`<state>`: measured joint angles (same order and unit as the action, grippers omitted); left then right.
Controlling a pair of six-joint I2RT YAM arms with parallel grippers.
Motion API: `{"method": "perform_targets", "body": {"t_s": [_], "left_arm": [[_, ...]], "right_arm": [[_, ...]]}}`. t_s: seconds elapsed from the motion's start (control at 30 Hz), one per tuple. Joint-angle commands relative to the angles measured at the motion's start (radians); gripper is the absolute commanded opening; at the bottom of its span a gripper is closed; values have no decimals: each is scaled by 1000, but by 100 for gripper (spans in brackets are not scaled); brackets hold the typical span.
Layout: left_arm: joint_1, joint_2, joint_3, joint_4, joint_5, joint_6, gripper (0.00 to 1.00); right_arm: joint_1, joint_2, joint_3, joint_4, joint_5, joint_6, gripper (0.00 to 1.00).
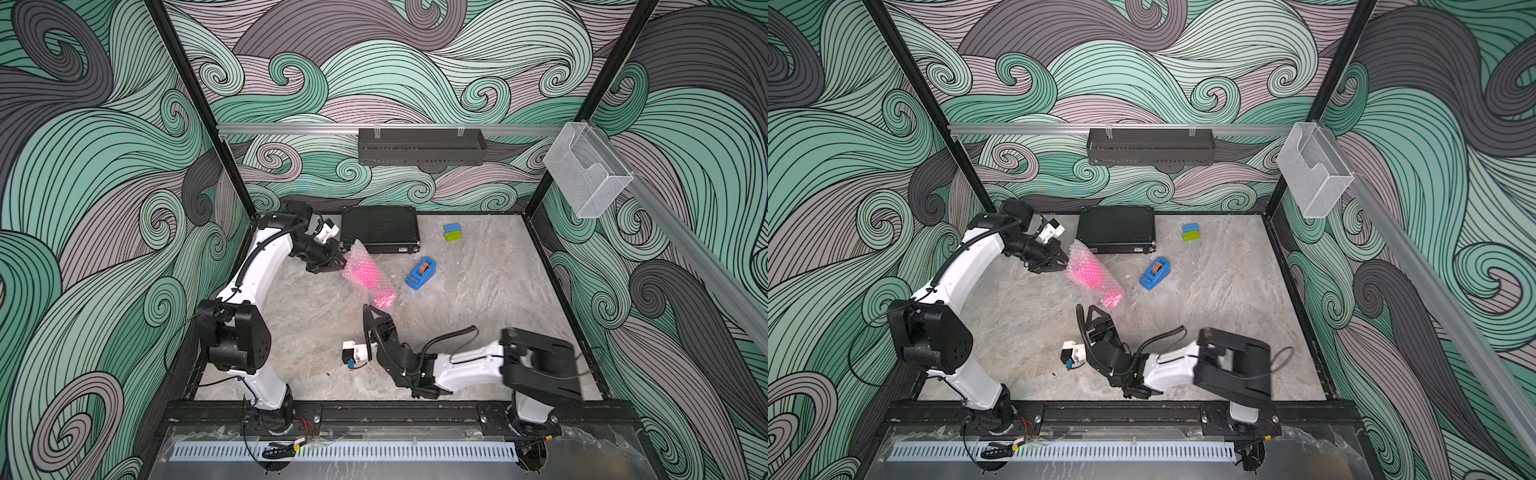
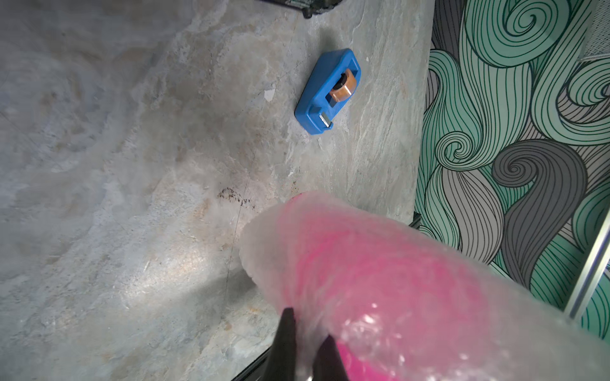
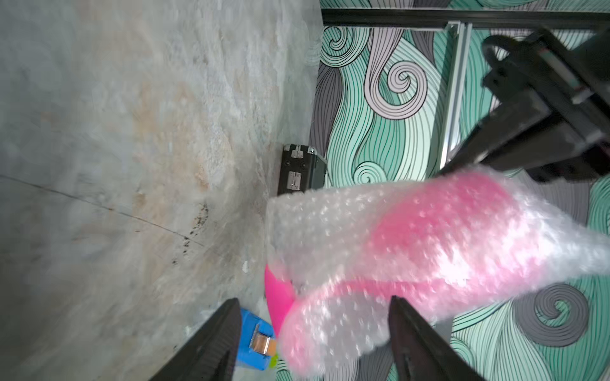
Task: Wrap wine glasses in bubble wrap
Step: Wrap the wine glass in bubble wrap.
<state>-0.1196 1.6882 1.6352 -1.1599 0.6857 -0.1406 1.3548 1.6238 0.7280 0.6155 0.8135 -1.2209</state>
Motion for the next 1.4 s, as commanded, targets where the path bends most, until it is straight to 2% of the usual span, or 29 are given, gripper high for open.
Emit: {"method": "perform_targets", "body": {"t_s": [0.0, 0.1, 0.2, 0.33, 0.47, 0.57, 0.67, 0.77, 1.07, 1.3, 1.37], "left_arm": [[-1, 17, 71, -49, -54, 62, 0], [-1, 35, 108, -49, -85, 71, 0], [-5, 37, 138, -41, -134, 96, 0], [-13, 30, 150, -20, -167, 105, 0], [-34, 17, 132, -18, -188, 116, 0], [-43, 7, 121, -14, -190, 103, 0], [-56, -15, 103, 0, -185, 97, 0], [-66, -22, 92, 1, -172, 93, 0], [-104, -48, 89, 2, -188, 122, 0], [-164, -44, 69, 2, -172, 149, 0], [-176, -42, 45, 14, -166, 148, 0]], "right_arm": [[-23, -233, 11, -535, -186, 504, 76], [-100, -392, 43, -748, -395, 709, 76], [-250, -463, 140, -882, -642, 939, 77], [-433, -349, 404, -998, -855, 1302, 75], [-497, -222, 631, -1022, -938, 1590, 80], [-517, -136, 753, -1052, -980, 1728, 82], [-523, -54, 840, -1113, -991, 1784, 82], [-525, 15, 890, -1147, -997, 1800, 79], [-525, 177, 1068, -1364, -995, 1777, 72], [-526, 193, 1049, -1394, -920, 1783, 65], [-527, 198, 1038, -1402, -896, 1774, 61]]}}
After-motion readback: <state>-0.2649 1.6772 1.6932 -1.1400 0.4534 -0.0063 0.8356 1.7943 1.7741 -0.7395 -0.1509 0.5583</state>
